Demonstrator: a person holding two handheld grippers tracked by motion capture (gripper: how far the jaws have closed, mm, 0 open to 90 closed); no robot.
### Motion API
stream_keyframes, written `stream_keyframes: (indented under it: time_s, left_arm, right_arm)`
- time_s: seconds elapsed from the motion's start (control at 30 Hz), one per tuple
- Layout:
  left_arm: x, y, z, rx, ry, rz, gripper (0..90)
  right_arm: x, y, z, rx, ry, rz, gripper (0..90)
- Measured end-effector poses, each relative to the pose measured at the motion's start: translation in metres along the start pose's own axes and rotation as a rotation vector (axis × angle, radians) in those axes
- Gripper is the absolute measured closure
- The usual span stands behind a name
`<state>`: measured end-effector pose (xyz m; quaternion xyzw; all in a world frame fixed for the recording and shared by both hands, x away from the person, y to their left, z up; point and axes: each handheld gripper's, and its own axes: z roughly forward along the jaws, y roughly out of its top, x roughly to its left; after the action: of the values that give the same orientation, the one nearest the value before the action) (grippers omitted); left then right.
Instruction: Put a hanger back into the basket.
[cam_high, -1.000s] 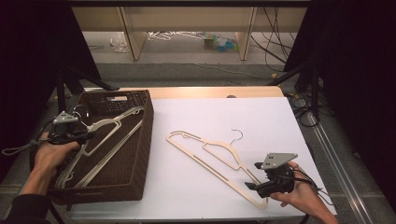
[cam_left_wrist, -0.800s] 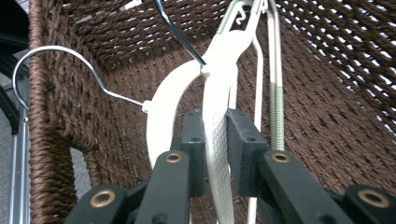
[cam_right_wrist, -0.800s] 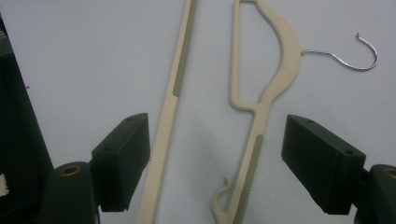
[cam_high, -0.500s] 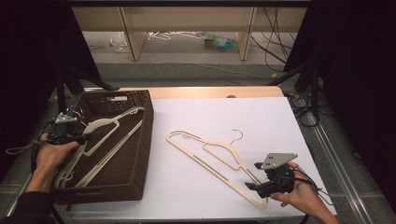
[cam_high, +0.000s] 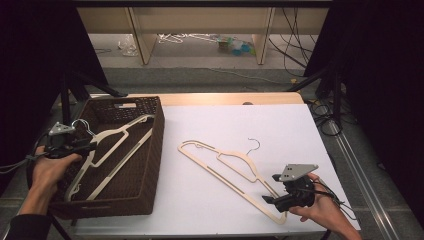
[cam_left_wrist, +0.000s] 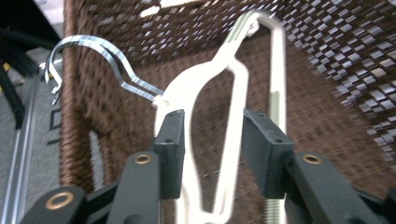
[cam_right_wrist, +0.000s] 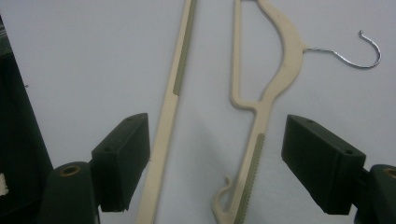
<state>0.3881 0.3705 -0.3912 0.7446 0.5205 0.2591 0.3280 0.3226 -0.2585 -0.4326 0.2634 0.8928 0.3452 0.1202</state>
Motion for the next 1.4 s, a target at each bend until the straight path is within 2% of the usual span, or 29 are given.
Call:
stream_keyframes:
  time_s: [0.1, 0.13, 0.17, 0.23, 0.4, 0.43, 0.6, 0.67, 0.77, 0.8, 0.87, 0.9, 0.93, 0.97, 1.03, 1.07, 1.13, 1.17, 1.27, 1.4]
  left_arm:
    - [-0.009, 0.004, -0.007, -0.035, -0.016, 0.012, 55.4]
    - [-0.013, 0.005, -0.01, -0.047, -0.019, 0.005, 53.5]
    - [-0.019, 0.007, -0.011, -0.084, -0.027, -0.022, 51.3]
    - [-0.027, 0.009, -0.017, -0.108, -0.033, -0.038, 46.9]
    - [-0.051, 0.013, -0.028, -0.156, -0.063, -0.029, 41.7]
    - [-0.055, 0.014, -0.03, -0.164, -0.069, -0.011, 40.6]
    - [-0.081, 0.016, -0.038, -0.214, -0.122, 0.0, 35.7]
    - [-0.09, 0.016, -0.041, -0.224, -0.143, 0.02, 34.6]
    - [-0.108, 0.017, -0.044, -0.237, -0.172, 0.027, 32.1]
    - [-0.116, 0.018, -0.044, -0.261, -0.183, 0.035, 31.4]
    - [-0.127, 0.019, -0.046, -0.268, -0.204, 0.056, 30.2]
    - [-0.134, 0.02, -0.046, -0.276, -0.22, 0.054, 29.8]
    - [-0.142, 0.02, -0.046, -0.28, -0.231, 0.08, 29.3]
    - [-0.15, 0.019, -0.046, -0.281, -0.244, 0.076, 28.5]
    - [-0.163, 0.019, -0.045, -0.293, -0.272, 0.096, 27.5]
    - [-0.168, 0.018, -0.044, -0.296, -0.281, 0.108, 27.1]
    - [-0.183, 0.016, -0.042, -0.307, -0.314, 0.12, 25.8]
    - [-0.187, 0.016, -0.041, -0.311, -0.323, 0.141, 24.2]
    - [-0.201, 0.013, -0.039, -0.317, -0.342, 0.155, 19.6]
    - [-0.218, 0.005, -0.036, -0.341, -0.359, 0.157, 17.6]
  right_arm:
    - [-0.001, 0.0, -0.001, 0.011, 0.008, -0.004, 24.5]
    - [-0.001, 0.0, -0.001, 0.01, 0.007, -0.001, 24.5]
    - [0.0, 0.0, 0.0, -0.001, -0.001, 0.001, 24.4]
    - [0.0, 0.0, -0.001, 0.009, 0.007, -0.003, 24.3]
    - [0.0, 0.0, -0.001, 0.006, 0.004, 0.002, 24.2]
    - [-0.001, 0.0, -0.001, 0.008, 0.007, -0.001, 24.2]
    - [0.001, 0.0, 0.001, 0.0, -0.001, 0.005, 24.0]
    - [0.0, -0.001, 0.001, 0.001, 0.0, 0.005, 23.9]
    - [-0.001, -0.001, 0.0, 0.006, 0.005, 0.002, 23.7]
    - [-0.001, -0.002, 0.001, -0.006, -0.001, 0.01, 23.7]
    - [-0.003, -0.003, 0.0, -0.003, -0.001, 0.025, 23.4]
    - [-0.003, -0.003, 0.001, -0.016, -0.011, 0.03, 23.2]
    - [-0.004, -0.003, 0.0, -0.008, -0.007, 0.031, 23.0]
    - [-0.005, -0.004, 0.0, -0.012, -0.01, 0.036, 23.0]
    - [-0.005, -0.005, 0.001, -0.044, -0.029, 0.042, 22.7]
    - [-0.005, -0.004, -0.001, -0.034, -0.02, 0.048, 22.5]
    - [-0.005, -0.005, -0.001, -0.048, -0.026, 0.047, 21.5]
    - [-0.005, -0.005, -0.002, -0.059, -0.027, 0.053, 21.1]
    - [-0.005, -0.004, -0.002, -0.071, -0.037, 0.061, 20.8]
    - [-0.004, -0.003, -0.003, -0.102, -0.047, 0.067, 19.6]
